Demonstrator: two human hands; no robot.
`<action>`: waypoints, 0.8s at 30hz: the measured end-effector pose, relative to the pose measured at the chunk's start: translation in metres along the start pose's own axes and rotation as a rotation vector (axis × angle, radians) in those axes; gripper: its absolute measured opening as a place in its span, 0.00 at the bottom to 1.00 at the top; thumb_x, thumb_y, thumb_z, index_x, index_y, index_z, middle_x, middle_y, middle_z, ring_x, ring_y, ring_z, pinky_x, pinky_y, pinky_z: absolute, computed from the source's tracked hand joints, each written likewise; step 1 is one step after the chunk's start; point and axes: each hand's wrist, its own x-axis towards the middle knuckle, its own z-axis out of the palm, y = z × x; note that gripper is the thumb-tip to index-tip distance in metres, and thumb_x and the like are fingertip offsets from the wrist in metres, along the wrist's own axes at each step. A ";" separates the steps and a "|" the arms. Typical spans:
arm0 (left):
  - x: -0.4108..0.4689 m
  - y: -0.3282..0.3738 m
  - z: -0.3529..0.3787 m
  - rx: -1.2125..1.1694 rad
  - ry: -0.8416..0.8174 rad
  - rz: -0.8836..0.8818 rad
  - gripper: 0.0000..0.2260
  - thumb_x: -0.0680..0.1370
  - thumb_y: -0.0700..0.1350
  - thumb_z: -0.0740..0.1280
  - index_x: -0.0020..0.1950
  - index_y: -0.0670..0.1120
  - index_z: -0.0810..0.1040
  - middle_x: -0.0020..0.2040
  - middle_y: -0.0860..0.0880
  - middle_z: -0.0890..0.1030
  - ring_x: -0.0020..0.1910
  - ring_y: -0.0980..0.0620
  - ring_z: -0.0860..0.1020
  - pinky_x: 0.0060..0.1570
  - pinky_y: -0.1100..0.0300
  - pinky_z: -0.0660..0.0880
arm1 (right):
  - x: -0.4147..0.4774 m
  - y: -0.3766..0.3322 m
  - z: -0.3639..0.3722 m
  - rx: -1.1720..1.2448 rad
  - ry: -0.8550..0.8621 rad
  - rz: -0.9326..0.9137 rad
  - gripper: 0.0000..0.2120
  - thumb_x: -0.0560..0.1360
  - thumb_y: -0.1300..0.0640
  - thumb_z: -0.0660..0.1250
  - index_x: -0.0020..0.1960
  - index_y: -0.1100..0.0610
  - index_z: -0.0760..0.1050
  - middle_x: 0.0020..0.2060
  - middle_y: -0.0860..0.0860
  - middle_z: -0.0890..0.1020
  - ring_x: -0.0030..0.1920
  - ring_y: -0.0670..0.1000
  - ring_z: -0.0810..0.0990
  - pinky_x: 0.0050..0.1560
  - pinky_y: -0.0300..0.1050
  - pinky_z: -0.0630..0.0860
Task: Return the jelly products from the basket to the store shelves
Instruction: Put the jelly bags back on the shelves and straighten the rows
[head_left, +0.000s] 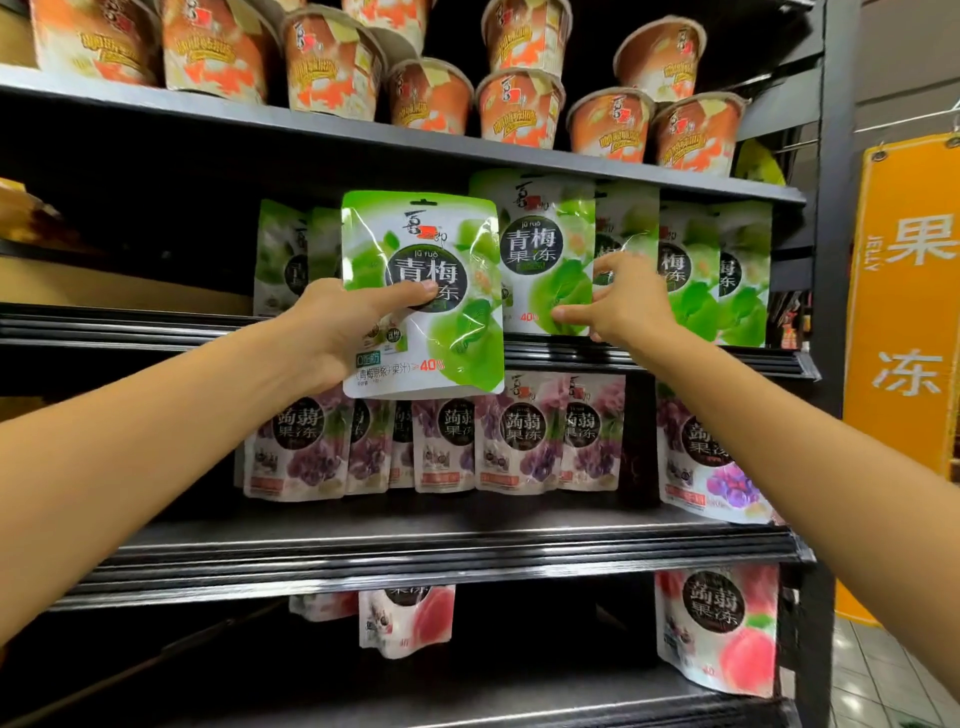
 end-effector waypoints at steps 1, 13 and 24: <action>0.000 0.001 0.000 0.001 -0.005 -0.002 0.23 0.66 0.49 0.80 0.57 0.43 0.81 0.51 0.46 0.85 0.48 0.51 0.82 0.37 0.59 0.76 | 0.000 -0.001 0.003 -0.015 -0.004 0.004 0.40 0.64 0.53 0.81 0.71 0.61 0.68 0.63 0.60 0.78 0.57 0.61 0.81 0.59 0.59 0.77; 0.011 0.005 0.004 -0.012 -0.041 0.000 0.26 0.64 0.48 0.81 0.58 0.42 0.79 0.53 0.45 0.84 0.54 0.45 0.82 0.59 0.46 0.77 | -0.008 0.000 -0.002 -0.052 0.138 -0.068 0.21 0.74 0.57 0.73 0.64 0.60 0.74 0.51 0.57 0.82 0.57 0.56 0.79 0.61 0.54 0.75; 0.036 0.023 0.011 0.033 -0.065 0.050 0.48 0.64 0.63 0.75 0.74 0.36 0.65 0.70 0.42 0.72 0.63 0.43 0.76 0.57 0.48 0.78 | -0.032 -0.062 0.015 0.608 -0.347 0.097 0.17 0.70 0.59 0.77 0.55 0.64 0.78 0.43 0.54 0.87 0.38 0.50 0.86 0.36 0.44 0.82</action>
